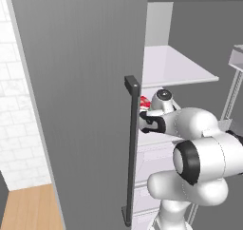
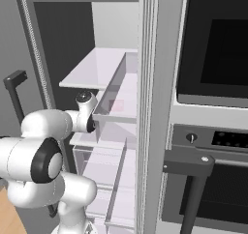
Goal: Grab a lemon wedge from the fridge and one ice cube from the ice bowl, and put them in the glass of lemonade.
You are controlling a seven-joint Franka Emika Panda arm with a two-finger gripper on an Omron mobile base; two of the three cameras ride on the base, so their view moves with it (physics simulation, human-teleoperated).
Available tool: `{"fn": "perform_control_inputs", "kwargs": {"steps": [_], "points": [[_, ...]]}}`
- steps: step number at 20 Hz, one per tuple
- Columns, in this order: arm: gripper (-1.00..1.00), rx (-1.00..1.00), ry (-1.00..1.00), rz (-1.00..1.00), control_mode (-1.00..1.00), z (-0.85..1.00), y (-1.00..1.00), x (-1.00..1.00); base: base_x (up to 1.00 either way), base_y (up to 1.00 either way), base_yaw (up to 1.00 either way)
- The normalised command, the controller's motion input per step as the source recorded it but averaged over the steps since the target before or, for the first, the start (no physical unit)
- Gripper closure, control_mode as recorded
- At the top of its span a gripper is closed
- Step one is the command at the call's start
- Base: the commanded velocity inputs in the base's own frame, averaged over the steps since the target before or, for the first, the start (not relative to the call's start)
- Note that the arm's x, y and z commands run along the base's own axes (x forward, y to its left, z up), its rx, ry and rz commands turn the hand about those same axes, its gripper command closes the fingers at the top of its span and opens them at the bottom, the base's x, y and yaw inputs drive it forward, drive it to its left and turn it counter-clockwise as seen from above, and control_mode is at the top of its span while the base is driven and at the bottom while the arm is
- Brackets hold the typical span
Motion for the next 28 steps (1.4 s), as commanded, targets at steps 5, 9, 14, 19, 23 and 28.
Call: {"fn": "perform_control_inputs", "kwargs": {"steps": [5,9,14,19,23,28], "points": [[-1.0,0.01,-0.03,-0.09,-1.0,0.12,0.0,0.15,0.0,0.0,0.0],[-1.0,0.01,-0.04,0.0,-1.0,0.01,0.0,0.04,0.0,0.0,0.0],[-1.0,0.0,0.0,0.04,-1.0,0.0,0.0,0.3,0.0,0.0,0.0],[-1.0,0.0,0.0,0.0,-1.0,0.0,0.0,0.29,0.0,0.0,0.0],[-1.0,0.0,0.0,0.0,-1.0,-0.1,-0.05,-0.06,0.0,0.0,0.0],[-1.0,0.0,0.01,0.0,-1.0,-0.53,-0.06,-0.01,0.0,0.0,0.0]]}}
